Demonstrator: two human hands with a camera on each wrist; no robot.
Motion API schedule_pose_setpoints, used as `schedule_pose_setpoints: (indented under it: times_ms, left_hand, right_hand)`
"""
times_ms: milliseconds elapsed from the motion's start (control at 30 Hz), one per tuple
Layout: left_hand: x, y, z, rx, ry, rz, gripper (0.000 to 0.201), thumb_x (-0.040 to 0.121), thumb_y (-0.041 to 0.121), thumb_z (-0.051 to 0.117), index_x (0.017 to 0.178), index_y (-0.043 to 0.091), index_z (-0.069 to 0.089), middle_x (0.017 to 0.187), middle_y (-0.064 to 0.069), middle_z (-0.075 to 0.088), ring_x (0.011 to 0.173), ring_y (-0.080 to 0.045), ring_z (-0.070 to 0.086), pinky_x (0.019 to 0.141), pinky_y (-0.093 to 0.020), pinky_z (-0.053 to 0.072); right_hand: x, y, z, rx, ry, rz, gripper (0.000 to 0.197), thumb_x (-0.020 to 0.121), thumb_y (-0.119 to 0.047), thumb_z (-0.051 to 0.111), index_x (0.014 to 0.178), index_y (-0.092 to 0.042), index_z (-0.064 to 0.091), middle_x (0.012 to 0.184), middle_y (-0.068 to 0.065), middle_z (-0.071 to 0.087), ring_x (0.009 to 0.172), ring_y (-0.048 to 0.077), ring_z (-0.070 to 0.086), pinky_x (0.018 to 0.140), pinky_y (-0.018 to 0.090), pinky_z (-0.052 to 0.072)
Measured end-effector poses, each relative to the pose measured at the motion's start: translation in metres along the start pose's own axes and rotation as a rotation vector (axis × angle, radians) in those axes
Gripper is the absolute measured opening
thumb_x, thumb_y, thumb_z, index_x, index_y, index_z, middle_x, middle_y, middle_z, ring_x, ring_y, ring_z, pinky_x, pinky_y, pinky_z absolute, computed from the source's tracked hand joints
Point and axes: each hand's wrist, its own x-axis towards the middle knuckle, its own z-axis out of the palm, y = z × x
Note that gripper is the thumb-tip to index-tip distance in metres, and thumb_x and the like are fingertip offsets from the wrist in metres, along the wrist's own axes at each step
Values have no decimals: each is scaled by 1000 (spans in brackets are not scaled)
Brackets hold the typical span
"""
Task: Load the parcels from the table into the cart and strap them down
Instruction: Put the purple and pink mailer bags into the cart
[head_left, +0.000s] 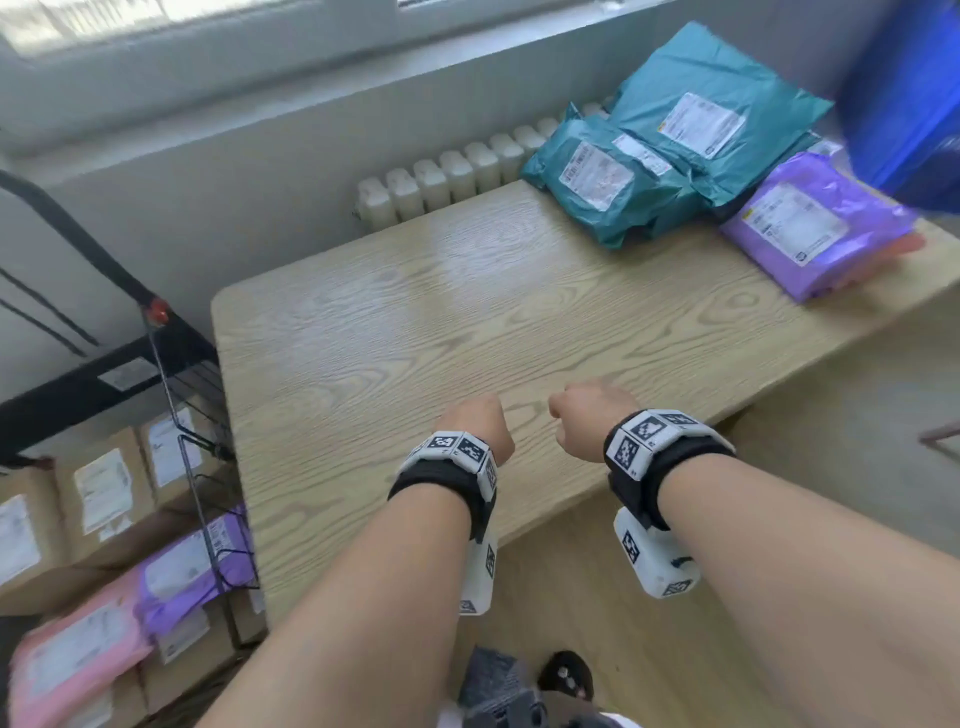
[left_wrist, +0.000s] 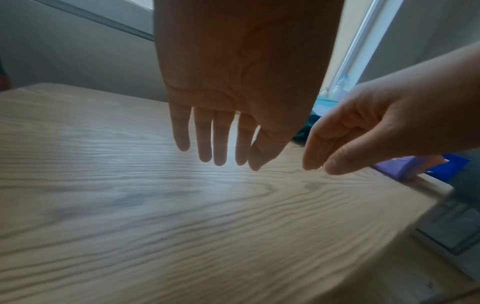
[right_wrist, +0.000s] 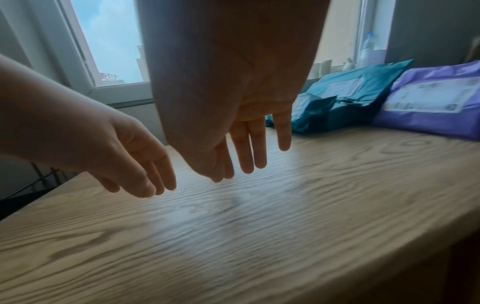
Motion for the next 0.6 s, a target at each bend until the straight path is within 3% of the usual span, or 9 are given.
schedule_pose_setpoints:
  times_ms: [167, 367, 600]
  left_hand:
    - [6, 57, -8, 31, 9, 73, 35, 90, 14, 46, 124, 17, 57, 122, -4, 62, 103, -22, 59, 85, -33, 49]
    - [29, 105, -17, 35, 25, 127, 36, 92, 16, 47, 126, 17, 56, 123, -5, 61, 109, -24, 60, 81, -32, 47]
    - [70, 160, -23, 32, 30, 194, 34, 91, 16, 48, 123, 16, 56, 122, -5, 61, 109, -24, 59, 86, -34, 49]
  right_hand:
    - [-18, 55, 3, 60, 75, 90, 34, 94, -23, 47, 127, -17, 54, 127, 5, 56, 118, 25, 53, 97, 39, 44]
    - [-25, 107, 8, 97, 126, 207, 33, 94, -26, 46, 125, -20, 56, 126, 3, 58, 119, 23, 51, 106, 43, 34]
    - [-8, 167, 4, 90, 164, 319, 28, 92, -26, 48, 116, -20, 59, 121, 4, 60, 118, 24, 51, 104, 42, 34]
